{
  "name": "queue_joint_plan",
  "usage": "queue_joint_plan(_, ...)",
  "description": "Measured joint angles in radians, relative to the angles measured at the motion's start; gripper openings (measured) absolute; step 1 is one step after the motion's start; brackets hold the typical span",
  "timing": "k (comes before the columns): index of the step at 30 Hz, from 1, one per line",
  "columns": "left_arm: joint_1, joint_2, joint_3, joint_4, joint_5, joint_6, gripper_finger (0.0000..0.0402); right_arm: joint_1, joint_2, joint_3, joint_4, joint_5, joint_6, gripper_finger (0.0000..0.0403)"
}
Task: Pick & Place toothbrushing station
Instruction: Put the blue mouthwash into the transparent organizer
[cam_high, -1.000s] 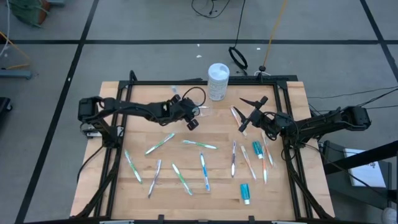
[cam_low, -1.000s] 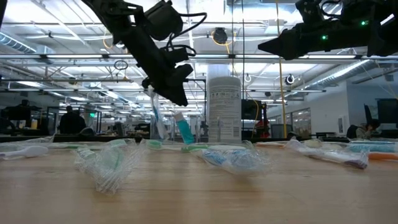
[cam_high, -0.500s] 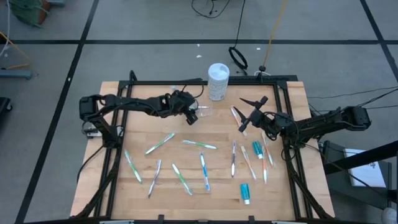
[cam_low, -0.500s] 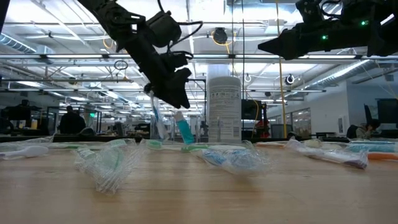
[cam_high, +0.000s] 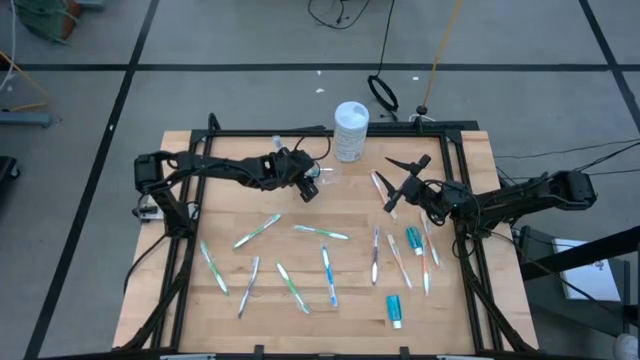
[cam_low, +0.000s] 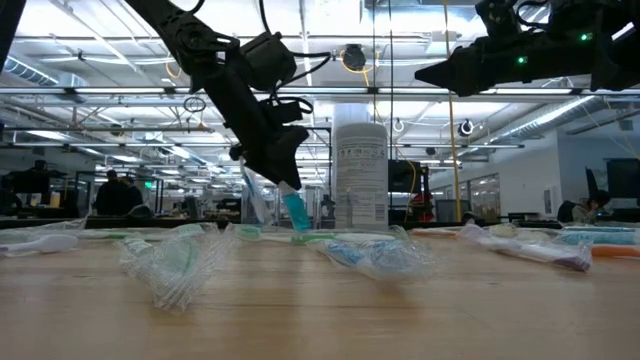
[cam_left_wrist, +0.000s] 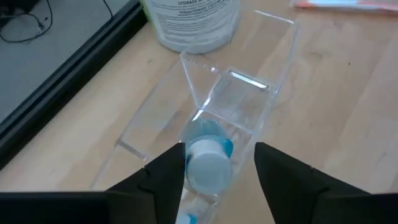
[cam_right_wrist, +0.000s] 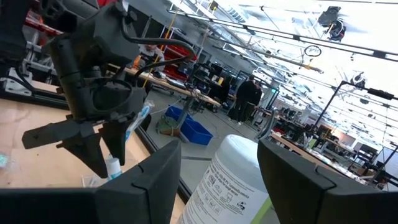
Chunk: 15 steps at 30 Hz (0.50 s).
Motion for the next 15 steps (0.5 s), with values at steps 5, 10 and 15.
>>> queue_joint_plan(5,0.007,0.0,0.0,0.003,0.095,-0.033,0.0183,0.0,0.0,0.0,0.0,0.0,0.0,0.0208)
queue_joint_plan(10,0.007,0.0,0.0,0.008,0.094,-0.03,0.0193,0.0,0.0,0.0,0.0,0.0,0.0,0.0208)
queue_joint_plan(15,0.008,-0.014,0.0,0.03,0.051,-0.018,0.0209,0.0,0.0,0.0,0.0,0.0,-0.001,0.0208)
